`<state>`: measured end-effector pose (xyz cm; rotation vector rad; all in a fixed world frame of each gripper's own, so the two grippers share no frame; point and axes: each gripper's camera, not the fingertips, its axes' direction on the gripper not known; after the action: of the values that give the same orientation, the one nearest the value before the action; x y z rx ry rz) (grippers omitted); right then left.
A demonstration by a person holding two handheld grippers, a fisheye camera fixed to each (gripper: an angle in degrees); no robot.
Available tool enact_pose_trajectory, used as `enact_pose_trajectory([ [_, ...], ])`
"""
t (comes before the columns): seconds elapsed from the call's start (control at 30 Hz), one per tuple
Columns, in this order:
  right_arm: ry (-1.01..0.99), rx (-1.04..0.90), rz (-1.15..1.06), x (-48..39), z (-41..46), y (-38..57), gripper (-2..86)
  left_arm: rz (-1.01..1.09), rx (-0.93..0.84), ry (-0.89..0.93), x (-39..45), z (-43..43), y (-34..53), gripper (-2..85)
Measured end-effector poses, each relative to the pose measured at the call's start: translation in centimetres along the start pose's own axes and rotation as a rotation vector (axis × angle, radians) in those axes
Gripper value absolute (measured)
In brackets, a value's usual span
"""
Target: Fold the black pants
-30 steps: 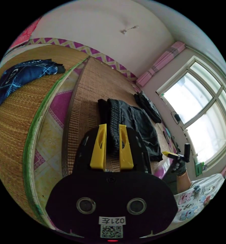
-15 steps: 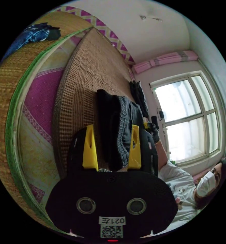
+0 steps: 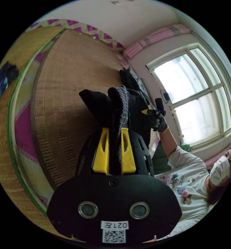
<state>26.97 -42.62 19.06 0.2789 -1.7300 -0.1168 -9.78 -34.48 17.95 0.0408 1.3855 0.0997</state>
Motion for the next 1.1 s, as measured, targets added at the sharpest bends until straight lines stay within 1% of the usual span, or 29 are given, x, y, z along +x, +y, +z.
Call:
enact_pose_trajectory([
  [0.03,0.008,0.015,-0.005,0.0,-1.3,-0.3,6.9,0.035,0.006,0.000,1.8,0.8,-1.7,6.5],
  [0.17,0.100,0.131,-0.008,1.8,-12.7,-3.5,6.8,0.138,0.004,0.020,7.0,5.3,-9.1,6.5],
  [0.3,0.237,0.248,0.029,4.6,-23.5,-7.5,6.9,0.195,-0.022,0.095,11.3,12.8,-19.5,6.6],
  [0.4,0.297,0.310,0.060,8.1,-27.8,-10.4,7.1,0.234,-0.029,0.088,13.9,17.7,-25.8,6.7],
  [0.47,0.350,0.334,0.086,10.9,-28.5,-11.9,7.4,0.256,-0.040,0.050,15.0,20.6,-28.8,6.8],
  [0.53,0.420,0.366,0.132,14.3,-27.8,-12.6,7.9,0.254,-0.065,-0.003,15.3,24.8,-31.3,7.2],
  [0.57,0.485,0.374,0.169,16.9,-26.6,-12.7,8.6,0.246,-0.075,-0.016,15.1,25.8,-31.6,7.4],
  [0.6,0.569,0.351,0.218,19.5,-24.9,-12.5,9.4,0.208,-0.071,-0.067,14.4,27.4,-31.7,7.6],
  [0.67,0.686,0.355,0.275,22.8,-22.8,-11.3,10.5,0.123,-0.003,-0.143,12.6,28.3,-30.6,7.6],
  [0.7,0.697,0.374,0.272,24.4,-21.8,-10.0,11.1,0.090,0.041,-0.164,11.4,28.3,-29.3,7.0],
  [0.73,0.674,0.398,0.272,25.0,-21.6,-9.3,11.5,0.072,0.078,-0.139,10.4,27.7,-28.0,6.7],
  [0.8,0.551,0.478,0.293,26.9,-20.7,-5.9,12.3,0.069,0.098,-0.093,9.3,26.4,-25.7,6.2],
  [0.83,0.543,0.503,0.299,27.0,-20.5,-4.9,12.3,0.083,0.100,-0.089,9.1,25.3,-24.0,5.5],
  [0.87,0.532,0.542,0.274,26.6,-19.6,-3.2,11.9,0.094,0.098,-0.103,9.1,24.6,-23.0,4.7],
  [0.93,0.561,0.521,0.199,24.8,-17.1,-1.5,11.6,0.167,0.083,-0.151,9.7,22.0,-18.5,2.8],
  [0.97,0.610,0.486,0.129,22.9,-14.6,-0.7,11.6,0.185,0.084,-0.158,9.9,21.2,-17.2,2.7],
  [1.03,0.689,0.407,0.005,19.5,-9.4,0.4,11.9,0.275,0.110,-0.187,10.8,17.7,-11.2,3.5],
  [1.1,0.765,0.284,-0.184,14.9,0.0,2.1,12.6,0.341,0.143,-0.245,11.5,15.0,-6.2,5.3],
])
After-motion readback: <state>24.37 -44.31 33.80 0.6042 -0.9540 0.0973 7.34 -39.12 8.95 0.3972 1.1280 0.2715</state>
